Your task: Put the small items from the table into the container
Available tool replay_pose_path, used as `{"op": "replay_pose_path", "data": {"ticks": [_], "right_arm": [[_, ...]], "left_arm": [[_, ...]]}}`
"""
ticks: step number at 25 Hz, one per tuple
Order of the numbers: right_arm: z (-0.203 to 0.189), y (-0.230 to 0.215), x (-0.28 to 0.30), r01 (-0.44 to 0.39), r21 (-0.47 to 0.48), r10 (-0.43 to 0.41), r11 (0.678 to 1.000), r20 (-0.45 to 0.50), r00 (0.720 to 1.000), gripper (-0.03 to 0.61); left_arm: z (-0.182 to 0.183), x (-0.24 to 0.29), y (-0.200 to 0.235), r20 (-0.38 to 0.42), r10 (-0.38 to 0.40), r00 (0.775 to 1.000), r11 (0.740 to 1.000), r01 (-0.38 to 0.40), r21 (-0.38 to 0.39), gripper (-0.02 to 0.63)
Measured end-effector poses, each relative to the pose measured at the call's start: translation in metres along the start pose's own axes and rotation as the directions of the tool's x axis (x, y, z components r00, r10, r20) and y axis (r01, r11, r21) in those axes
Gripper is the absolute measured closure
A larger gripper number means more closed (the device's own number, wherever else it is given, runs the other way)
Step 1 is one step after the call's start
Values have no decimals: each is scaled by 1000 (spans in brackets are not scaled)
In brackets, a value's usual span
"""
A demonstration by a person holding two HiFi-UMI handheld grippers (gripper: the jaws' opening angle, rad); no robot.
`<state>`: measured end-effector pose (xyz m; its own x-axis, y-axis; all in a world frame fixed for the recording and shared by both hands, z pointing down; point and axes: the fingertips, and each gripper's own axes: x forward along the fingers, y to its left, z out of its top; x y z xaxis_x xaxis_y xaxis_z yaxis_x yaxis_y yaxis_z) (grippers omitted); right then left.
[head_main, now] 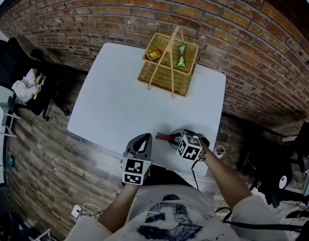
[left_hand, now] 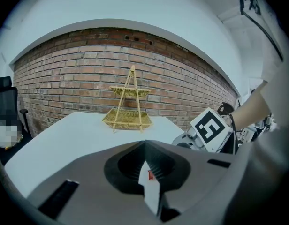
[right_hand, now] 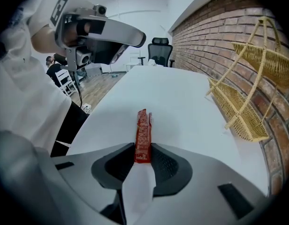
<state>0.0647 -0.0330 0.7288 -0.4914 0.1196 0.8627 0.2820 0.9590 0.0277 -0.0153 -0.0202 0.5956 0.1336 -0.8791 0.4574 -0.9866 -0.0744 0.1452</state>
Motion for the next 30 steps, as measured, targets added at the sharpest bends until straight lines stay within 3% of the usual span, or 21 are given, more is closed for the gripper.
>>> {"op": "replay_pose_path", "data": {"ticks": [8, 14, 17, 21, 30], "right_arm": [[3, -5, -14, 88, 122, -91, 989, 21, 996, 457], [14, -16, -39, 176, 286, -196, 942, 41, 980, 457], [28, -23, -55, 222, 388, -267, 894, 64, 962, 457], [53, -28, -78, 268, 533, -381, 803, 114, 917, 457], [103, -18, -105, 375, 677, -556, 633, 61, 829, 457]], "left_arm": [[10, -9, 21, 4, -15, 1000, 999, 15, 33, 566], [23, -9, 39, 4, -62, 998, 996, 61, 66, 566], [35, -10, 49, 7, -99, 995, 991, 97, 95, 566], [53, -18, 65, 19, -151, 988, 979, 147, 142, 566], [81, -43, 109, 27, -255, 967, 943, 243, 229, 566]]}}
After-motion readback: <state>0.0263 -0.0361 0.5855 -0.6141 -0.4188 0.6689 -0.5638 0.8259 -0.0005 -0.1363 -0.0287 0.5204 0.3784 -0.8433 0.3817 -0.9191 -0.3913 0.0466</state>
